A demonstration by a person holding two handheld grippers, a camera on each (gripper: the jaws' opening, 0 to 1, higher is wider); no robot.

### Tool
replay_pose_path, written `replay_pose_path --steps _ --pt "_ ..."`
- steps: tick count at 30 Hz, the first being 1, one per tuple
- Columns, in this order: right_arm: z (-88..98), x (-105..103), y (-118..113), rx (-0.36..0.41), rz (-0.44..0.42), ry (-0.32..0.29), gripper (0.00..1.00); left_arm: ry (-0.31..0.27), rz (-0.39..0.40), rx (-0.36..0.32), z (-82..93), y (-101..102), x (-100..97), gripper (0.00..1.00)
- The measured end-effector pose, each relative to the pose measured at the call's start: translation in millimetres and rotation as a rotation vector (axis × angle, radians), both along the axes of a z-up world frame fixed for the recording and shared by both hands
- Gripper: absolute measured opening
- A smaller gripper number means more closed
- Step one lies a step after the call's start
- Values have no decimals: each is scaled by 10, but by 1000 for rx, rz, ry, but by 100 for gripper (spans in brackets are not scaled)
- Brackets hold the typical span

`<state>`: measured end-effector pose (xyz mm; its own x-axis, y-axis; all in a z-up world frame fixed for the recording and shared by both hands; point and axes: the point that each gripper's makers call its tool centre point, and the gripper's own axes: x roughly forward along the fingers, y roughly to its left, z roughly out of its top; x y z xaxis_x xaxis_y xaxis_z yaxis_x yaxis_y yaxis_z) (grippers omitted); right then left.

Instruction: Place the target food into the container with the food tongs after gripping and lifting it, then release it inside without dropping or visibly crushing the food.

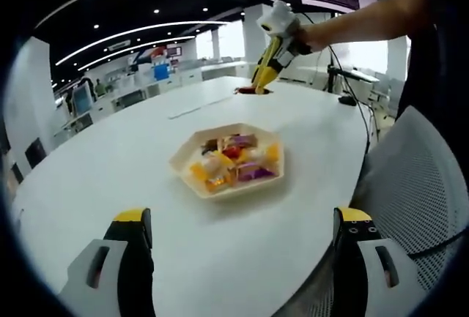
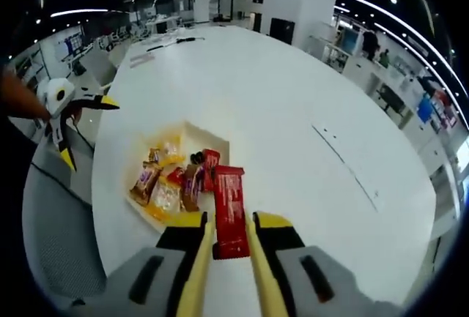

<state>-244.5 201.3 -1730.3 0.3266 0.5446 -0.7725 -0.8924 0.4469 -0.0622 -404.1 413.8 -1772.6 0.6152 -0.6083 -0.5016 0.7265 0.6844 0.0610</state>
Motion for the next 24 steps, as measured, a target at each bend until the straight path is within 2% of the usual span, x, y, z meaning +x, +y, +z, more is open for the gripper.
replay_pose_path --steps 24 --pt "66 -51 1005 50 102 -6 24 -6 0 8 1 -17 10 100"
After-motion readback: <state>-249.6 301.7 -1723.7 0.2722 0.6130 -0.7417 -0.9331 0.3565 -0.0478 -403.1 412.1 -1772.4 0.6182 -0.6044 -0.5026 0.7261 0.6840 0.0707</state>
